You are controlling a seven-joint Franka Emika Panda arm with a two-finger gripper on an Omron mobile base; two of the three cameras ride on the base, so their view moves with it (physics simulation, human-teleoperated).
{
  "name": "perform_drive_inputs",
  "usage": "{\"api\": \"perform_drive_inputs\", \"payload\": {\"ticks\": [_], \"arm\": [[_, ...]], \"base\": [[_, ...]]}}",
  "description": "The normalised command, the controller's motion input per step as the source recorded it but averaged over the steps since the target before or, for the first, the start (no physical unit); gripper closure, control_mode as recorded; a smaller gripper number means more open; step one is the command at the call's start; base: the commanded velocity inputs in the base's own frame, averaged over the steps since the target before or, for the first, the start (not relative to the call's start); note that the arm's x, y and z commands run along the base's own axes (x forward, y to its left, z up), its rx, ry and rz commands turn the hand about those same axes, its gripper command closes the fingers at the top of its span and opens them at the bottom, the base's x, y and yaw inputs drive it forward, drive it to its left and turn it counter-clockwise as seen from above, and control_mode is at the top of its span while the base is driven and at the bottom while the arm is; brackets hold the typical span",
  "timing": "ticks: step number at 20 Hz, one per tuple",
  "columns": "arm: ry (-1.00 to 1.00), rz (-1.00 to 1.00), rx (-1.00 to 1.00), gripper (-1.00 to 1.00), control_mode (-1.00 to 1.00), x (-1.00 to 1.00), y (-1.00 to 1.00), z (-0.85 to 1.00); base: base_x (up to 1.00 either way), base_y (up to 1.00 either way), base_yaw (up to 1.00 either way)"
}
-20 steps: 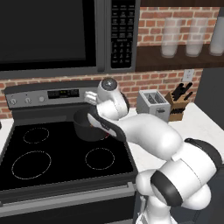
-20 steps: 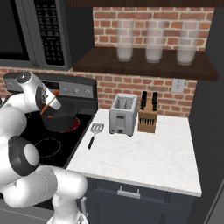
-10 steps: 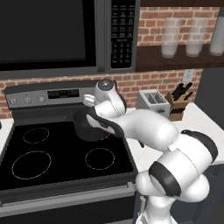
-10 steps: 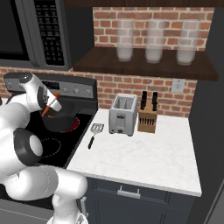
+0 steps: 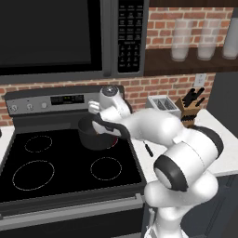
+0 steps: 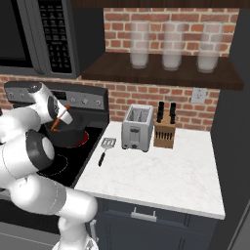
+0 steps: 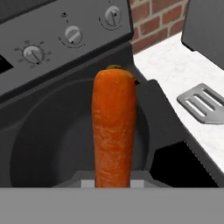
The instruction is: Put the carrot and carrot in the pot. Retrieve the spatula and lightly stir the vegetables in the pot.
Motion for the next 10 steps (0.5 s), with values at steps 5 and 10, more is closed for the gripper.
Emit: {"api": "perform_drive_inputs", "payload": {"ticks": [5, 10], "arm": [[0.00, -0.01, -0.03, 1.00, -1.00, 0.27, 0.19, -0.23], [0.00, -0.03, -0.04, 1.00, -1.00, 0.22, 0.19, -0.17]], "base": [[0.00, 0.00, 0.00], [0.00, 0.00, 0.00]]}}
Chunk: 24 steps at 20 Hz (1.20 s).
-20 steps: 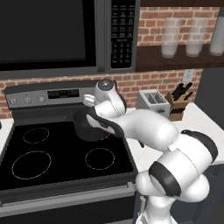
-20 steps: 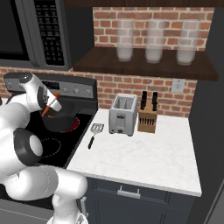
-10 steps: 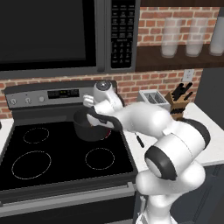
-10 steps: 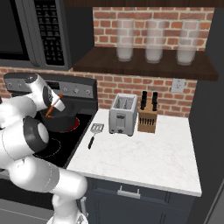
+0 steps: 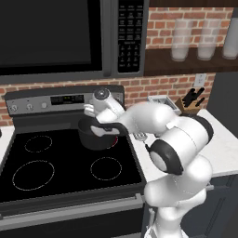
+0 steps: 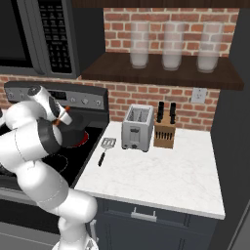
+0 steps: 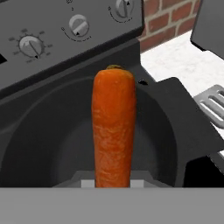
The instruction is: Put the carrot and carrot in the pot. Retrieve the spatula and lightly stir the vegetables in the pot.
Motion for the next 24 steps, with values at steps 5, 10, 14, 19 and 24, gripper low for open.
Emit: {"api": "perform_drive_inputs", "payload": {"ticks": [5, 10, 14, 19, 24], "arm": [[0.00, -0.03, -0.03, 1.00, -1.00, 0.14, 0.11, -0.13], [0.02, -0.02, -0.01, 1.00, -1.00, 0.28, 0.01, -0.08], [0.04, -0.02, 0.00, 1.00, -1.00, 0.34, 0.00, -0.02], [0.00, 0.00, 0.00, 1.00, -1.00, 0.03, 0.01, -0.01], [0.00, 0.00, 0.00, 1.00, -1.00, 0.15, 0.00, -0.01]], "base": [[0.00, 0.00, 0.00], [0.00, 0.00, 0.00], [0.00, 0.00, 0.00], [0.00, 0.00, 0.00], [0.00, 0.00, 0.00]]}}
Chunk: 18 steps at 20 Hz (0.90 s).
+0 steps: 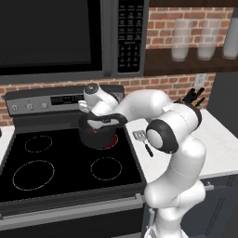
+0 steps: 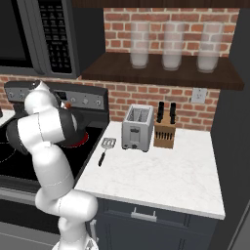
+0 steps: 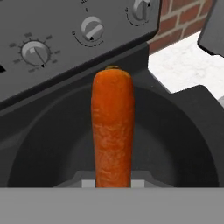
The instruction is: Put the carrot and carrot in the pot. Retrieve the spatula and lightly stir the vegetables in the pot.
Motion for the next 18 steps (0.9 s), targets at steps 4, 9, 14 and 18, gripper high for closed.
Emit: {"api": "perform_drive_inputs", "payload": {"ticks": [4, 9, 14, 18], "arm": [[0.01, 0.00, -0.01, 1.00, -1.00, 0.29, 0.00, -0.20], [0.02, 0.00, -0.04, 1.00, -1.00, 0.25, 0.03, -0.31], [0.02, -0.01, -0.06, -1.00, -1.00, 0.20, 0.16, -0.30], [0.00, -0.01, -0.03, -1.00, -1.00, 0.12, 0.07, -0.14]], "base": [[0.00, 0.00, 0.00], [0.00, 0.00, 0.00], [0.00, 0.00, 0.00], [0.00, 0.00, 0.00]]}}
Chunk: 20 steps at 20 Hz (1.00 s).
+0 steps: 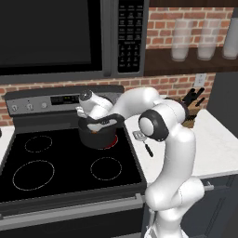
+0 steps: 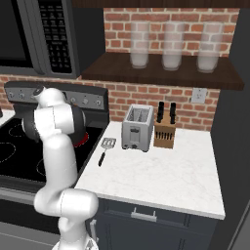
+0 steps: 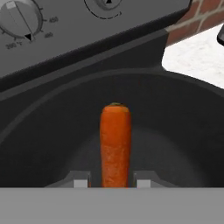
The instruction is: Put the carrot and carrot in the pot. Retrieve the spatula and lightly stir the vegetables in the pot.
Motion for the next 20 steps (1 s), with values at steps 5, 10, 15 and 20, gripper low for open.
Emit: {"api": "perform_drive_inputs", "payload": {"ticks": [5, 10, 15, 20], "arm": [[0.00, 0.00, 0.00, -1.00, -1.00, 0.08, 0.00, -0.05], [0.00, 0.00, 0.00, -1.00, -1.00, -0.02, 0.00, 0.00], [0.00, 0.00, 0.00, -1.00, -1.00, -0.45, -0.01, 0.18], [0.00, 0.00, 0.00, -1.00, -1.00, -0.72, -0.11, 0.38]], "base": [[0.00, 0.00, 0.00], [0.00, 0.00, 0.00], [0.00, 0.00, 0.00], [0.00, 0.00, 0.00]]}}
